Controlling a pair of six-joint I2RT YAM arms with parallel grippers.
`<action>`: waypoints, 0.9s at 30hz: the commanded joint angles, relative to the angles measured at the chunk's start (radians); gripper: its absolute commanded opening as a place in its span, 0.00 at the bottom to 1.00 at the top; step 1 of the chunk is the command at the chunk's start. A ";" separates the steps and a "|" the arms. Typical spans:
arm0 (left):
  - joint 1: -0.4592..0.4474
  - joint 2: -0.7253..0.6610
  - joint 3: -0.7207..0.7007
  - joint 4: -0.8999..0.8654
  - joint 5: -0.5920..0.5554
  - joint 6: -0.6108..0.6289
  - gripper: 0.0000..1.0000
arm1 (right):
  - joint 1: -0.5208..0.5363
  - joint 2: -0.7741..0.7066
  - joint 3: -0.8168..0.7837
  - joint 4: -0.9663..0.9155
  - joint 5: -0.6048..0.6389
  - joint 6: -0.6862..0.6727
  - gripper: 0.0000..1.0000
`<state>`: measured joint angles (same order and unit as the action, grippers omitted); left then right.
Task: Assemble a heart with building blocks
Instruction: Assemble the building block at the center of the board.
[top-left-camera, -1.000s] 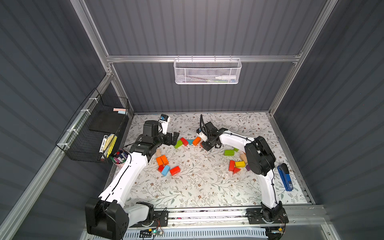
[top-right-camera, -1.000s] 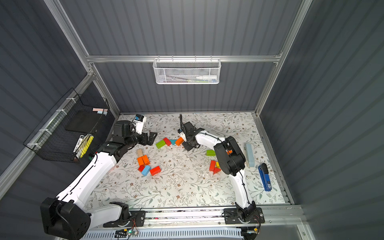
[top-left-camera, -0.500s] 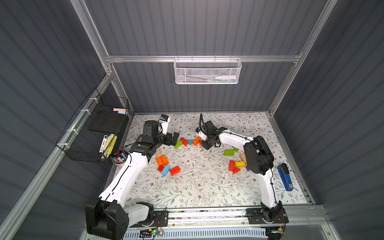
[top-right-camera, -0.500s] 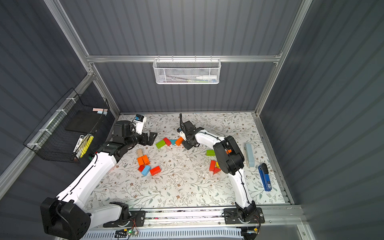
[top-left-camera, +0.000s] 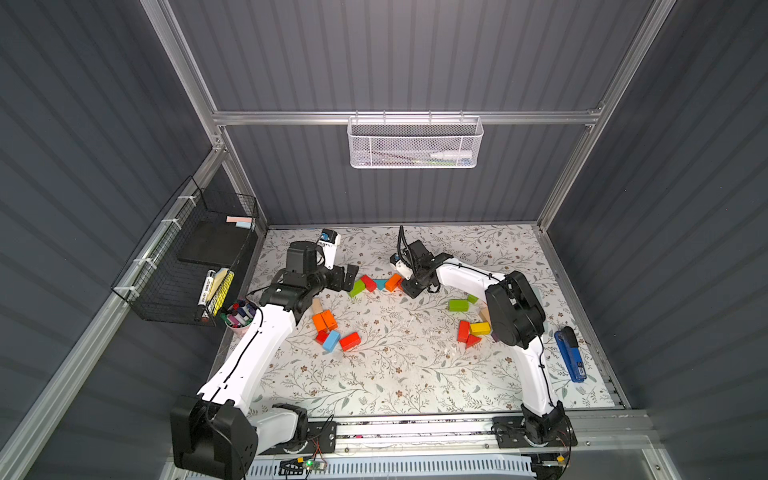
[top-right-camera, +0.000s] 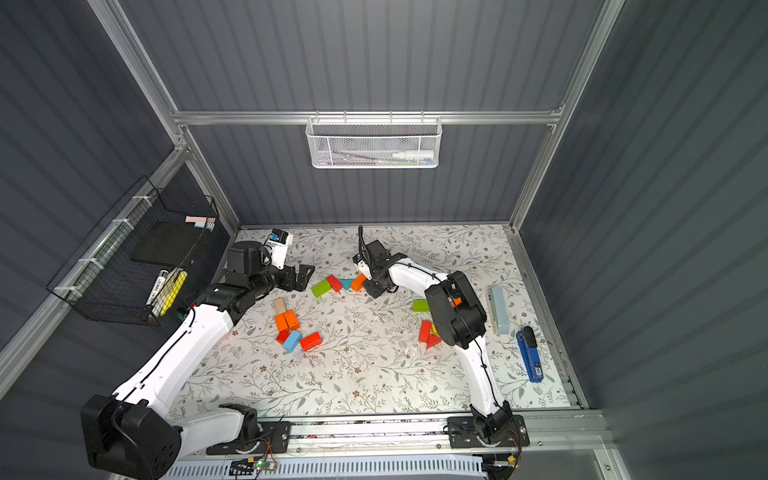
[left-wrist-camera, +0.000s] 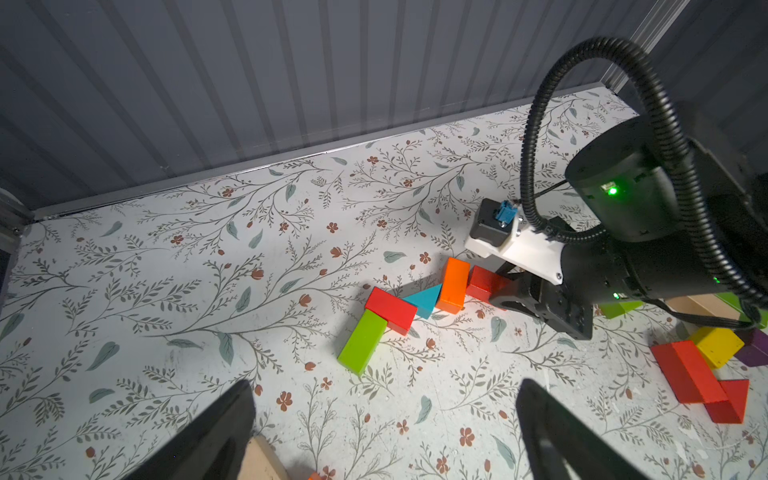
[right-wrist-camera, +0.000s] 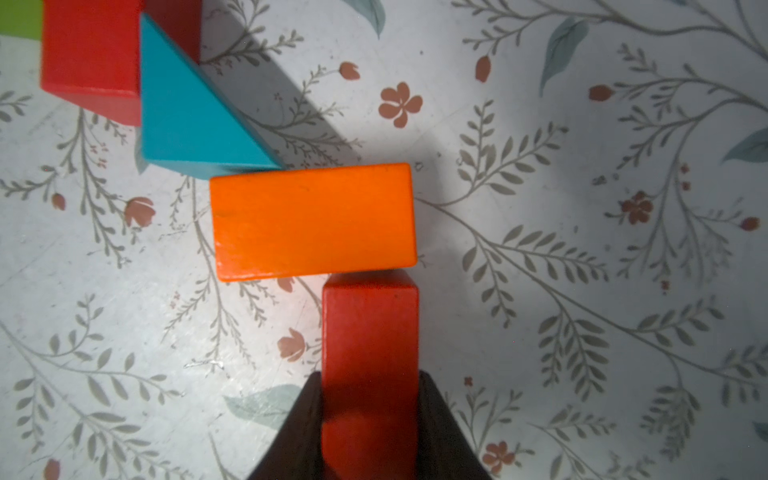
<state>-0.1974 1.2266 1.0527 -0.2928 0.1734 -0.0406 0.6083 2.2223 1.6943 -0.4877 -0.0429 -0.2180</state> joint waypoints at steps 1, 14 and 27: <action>0.004 -0.001 -0.002 -0.010 0.018 0.024 0.99 | -0.004 0.037 0.016 -0.024 -0.013 -0.033 0.25; 0.004 0.001 -0.003 -0.011 0.018 0.025 0.99 | -0.004 0.039 0.018 -0.028 -0.018 -0.040 0.31; 0.004 0.005 -0.002 -0.014 0.021 0.025 0.99 | -0.004 -0.021 -0.017 -0.036 -0.004 -0.041 0.56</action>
<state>-0.1974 1.2274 1.0527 -0.2928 0.1745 -0.0330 0.6075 2.2295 1.6997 -0.4992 -0.0479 -0.2409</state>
